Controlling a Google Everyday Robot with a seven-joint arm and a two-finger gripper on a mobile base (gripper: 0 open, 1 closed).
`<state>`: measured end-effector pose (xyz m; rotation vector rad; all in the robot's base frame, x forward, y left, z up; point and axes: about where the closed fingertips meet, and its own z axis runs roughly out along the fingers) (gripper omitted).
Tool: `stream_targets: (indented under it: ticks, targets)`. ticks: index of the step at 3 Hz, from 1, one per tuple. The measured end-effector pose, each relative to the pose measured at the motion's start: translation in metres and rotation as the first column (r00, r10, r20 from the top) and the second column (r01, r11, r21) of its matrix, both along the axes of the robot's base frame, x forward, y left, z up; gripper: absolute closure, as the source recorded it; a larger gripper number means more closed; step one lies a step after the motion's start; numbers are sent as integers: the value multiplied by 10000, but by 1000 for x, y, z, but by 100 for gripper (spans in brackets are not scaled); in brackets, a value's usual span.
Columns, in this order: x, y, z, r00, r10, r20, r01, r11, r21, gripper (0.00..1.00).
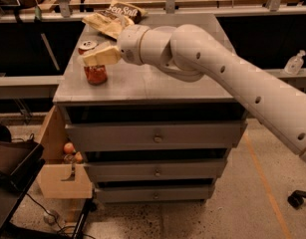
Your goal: Knock coke can over
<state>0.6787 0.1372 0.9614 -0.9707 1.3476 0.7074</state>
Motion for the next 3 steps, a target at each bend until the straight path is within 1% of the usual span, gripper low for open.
stream_targets:
  ticks: [1,2,3]
  targets:
    - [5,26,-18,9969,464,-635,-417,9964,732,0]
    - [4,38,-36,9913,716,-1101,-574,9903,1268,0]
    - [0,42,-51,9890,749,-1275,-550,9867,1531,18]
